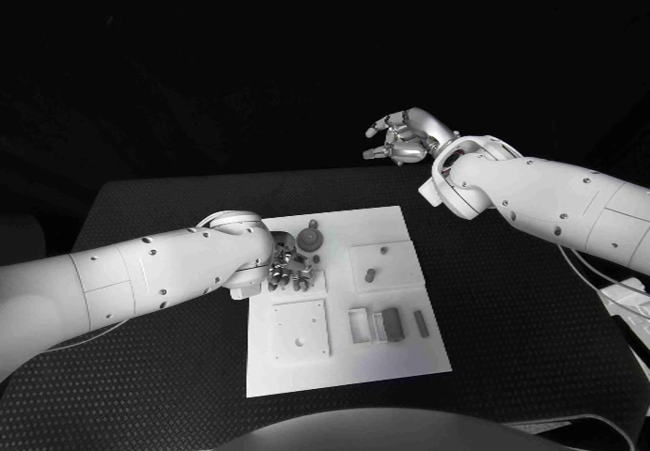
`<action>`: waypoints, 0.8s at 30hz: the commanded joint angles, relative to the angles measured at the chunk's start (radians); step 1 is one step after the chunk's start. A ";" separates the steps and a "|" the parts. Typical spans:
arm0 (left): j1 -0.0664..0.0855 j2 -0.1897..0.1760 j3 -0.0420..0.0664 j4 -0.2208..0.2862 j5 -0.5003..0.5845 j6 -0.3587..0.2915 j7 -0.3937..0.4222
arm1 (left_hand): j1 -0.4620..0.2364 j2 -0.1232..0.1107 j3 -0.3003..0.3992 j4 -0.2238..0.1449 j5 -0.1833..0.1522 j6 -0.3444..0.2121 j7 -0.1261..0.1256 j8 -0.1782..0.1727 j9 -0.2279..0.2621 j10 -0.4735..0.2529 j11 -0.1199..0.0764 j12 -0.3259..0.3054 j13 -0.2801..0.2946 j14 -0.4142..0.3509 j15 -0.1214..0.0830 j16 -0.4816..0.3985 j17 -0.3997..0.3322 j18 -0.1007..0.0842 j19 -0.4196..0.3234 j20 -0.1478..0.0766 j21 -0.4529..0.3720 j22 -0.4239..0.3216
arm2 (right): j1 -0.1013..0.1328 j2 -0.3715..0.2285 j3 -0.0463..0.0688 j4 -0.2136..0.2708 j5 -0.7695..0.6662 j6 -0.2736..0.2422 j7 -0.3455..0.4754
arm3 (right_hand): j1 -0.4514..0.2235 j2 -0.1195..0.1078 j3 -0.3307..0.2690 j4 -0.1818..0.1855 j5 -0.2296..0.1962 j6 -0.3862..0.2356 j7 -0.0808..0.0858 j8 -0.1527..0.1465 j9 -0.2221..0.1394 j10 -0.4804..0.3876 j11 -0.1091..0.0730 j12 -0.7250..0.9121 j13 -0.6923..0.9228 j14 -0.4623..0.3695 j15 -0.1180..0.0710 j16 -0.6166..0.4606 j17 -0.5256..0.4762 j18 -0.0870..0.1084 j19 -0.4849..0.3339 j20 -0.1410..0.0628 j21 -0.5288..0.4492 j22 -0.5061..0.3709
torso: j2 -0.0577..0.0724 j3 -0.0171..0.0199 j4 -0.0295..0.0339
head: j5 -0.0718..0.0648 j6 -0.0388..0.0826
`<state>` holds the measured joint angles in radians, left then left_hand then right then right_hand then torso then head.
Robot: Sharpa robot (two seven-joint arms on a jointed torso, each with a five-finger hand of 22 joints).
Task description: Assemble the parts on the task board
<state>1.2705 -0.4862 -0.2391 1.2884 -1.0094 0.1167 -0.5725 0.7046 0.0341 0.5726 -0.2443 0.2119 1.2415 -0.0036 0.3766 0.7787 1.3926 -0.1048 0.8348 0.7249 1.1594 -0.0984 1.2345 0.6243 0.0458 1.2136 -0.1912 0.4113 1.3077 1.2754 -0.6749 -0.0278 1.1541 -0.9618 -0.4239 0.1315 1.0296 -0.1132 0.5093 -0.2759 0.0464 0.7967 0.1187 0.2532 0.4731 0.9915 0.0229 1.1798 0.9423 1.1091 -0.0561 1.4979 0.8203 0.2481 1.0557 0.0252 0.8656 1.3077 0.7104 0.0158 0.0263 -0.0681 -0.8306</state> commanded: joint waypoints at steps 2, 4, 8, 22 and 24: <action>0.000 0.001 0.000 0.003 0.013 0.005 0.018 | -0.008 -0.004 -0.009 0.000 0.001 0.001 -0.004 -0.003 0.001 0.003 -0.007 -0.001 -0.002 -0.004 -0.003 0.004 -0.002 -0.007 -0.001 -0.006 -0.004 0.021 | -0.001 0.000 0.000 0.002 -0.006 0.014 0.006 | -0.005 0.009 -0.003 -0.004 0.004 0.053 0.046 -0.001 -0.001 -0.076 0.029 0.003 -0.001 -0.007 0.000 -0.004 -0.001 0.014 -0.008 -0.001 -0.006 0.018 | 0.000 0.0000 0.0000 | 0.000 0.000; 0.000 0.001 0.000 0.003 0.013 0.006 0.017 | -0.008 -0.005 -0.010 -0.001 0.001 0.001 -0.004 -0.003 0.001 0.003 -0.007 -0.001 -0.002 -0.004 -0.003 0.005 -0.002 -0.007 -0.001 -0.007 -0.004 0.021 | -0.001 0.000 0.000 0.002 -0.006 0.015 0.006 | -0.005 0.009 -0.003 -0.004 0.004 0.053 0.046 -0.001 -0.001 -0.076 0.029 0.003 -0.001 -0.007 0.000 -0.004 -0.001 0.014 -0.008 -0.001 -0.007 0.018 | 0.000 0.0000 0.0000 | 0.000 0.000; -0.001 -0.001 0.000 0.004 0.013 0.001 0.016 | 0.014 0.001 -0.006 -0.016 0.019 0.002 -0.005 -0.004 0.001 0.003 -0.008 0.000 -0.004 -0.005 -0.005 0.007 -0.006 -0.007 0.001 -0.008 -0.005 0.021 | -0.001 -0.001 0.000 0.002 -0.006 0.015 0.007 | -0.005 0.009 -0.003 -0.004 0.004 0.053 0.046 -0.001 -0.001 -0.076 0.029 0.004 -0.001 -0.007 0.000 -0.004 -0.001 0.014 -0.008 0.000 -0.007 0.017 | 0.000 -0.0002 0.0000 | 0.000 0.001; -0.001 -0.028 0.000 0.019 0.021 -0.096 0.041 | 0.158 0.007 0.008 -0.044 0.072 -0.001 -0.002 -0.009 0.001 -0.001 -0.005 0.001 -0.011 -0.011 -0.004 0.014 -0.024 -0.012 -0.001 -0.008 -0.008 0.021 | -0.002 -0.003 0.000 0.002 -0.006 0.015 0.008 | -0.006 0.010 -0.003 -0.003 0.004 0.053 0.046 -0.001 -0.002 -0.076 0.030 0.004 -0.002 -0.008 0.001 -0.005 -0.002 0.014 -0.009 0.000 -0.007 0.017 | 0.000 -0.0005 0.0003 | 0.000 0.003; -0.001 -0.037 0.000 0.027 0.021 -0.127 0.044 | 0.165 0.005 0.007 -0.044 0.075 -0.001 -0.002 -0.009 0.001 -0.002 -0.005 0.000 -0.012 -0.012 -0.004 0.014 -0.026 -0.012 -0.002 -0.008 -0.009 0.021 | -0.002 -0.004 0.000 0.003 -0.006 0.015 0.008 | -0.006 0.010 -0.003 -0.003 0.004 0.053 0.046 -0.001 -0.002 -0.076 0.030 0.004 -0.002 -0.008 0.001 -0.005 -0.002 0.014 -0.009 0.000 -0.007 0.017 | 0.000 -0.0007 0.0006 | 0.000 0.003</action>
<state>1.2695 -0.5200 -0.2390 1.3082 -0.9976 0.0676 -0.5550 0.8065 -0.0137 0.5738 -0.2759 0.2797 1.2431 -0.0019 0.3715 0.7784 1.3969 -0.1053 0.8348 0.7143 1.1559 -0.1019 1.2429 0.5995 0.0267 1.2171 -0.1946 0.4074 1.3074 1.2744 -0.6780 -0.0278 1.1550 -0.9618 -0.4205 0.1315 1.0256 -0.1092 0.5093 -0.2759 0.0464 0.7976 0.1178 0.2532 0.4723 0.9913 0.0230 1.1798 0.9415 1.1073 -0.0579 1.4979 0.8203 0.2475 1.0557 0.0252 0.8615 1.3075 0.7105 0.0152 0.0267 -0.0684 -0.8281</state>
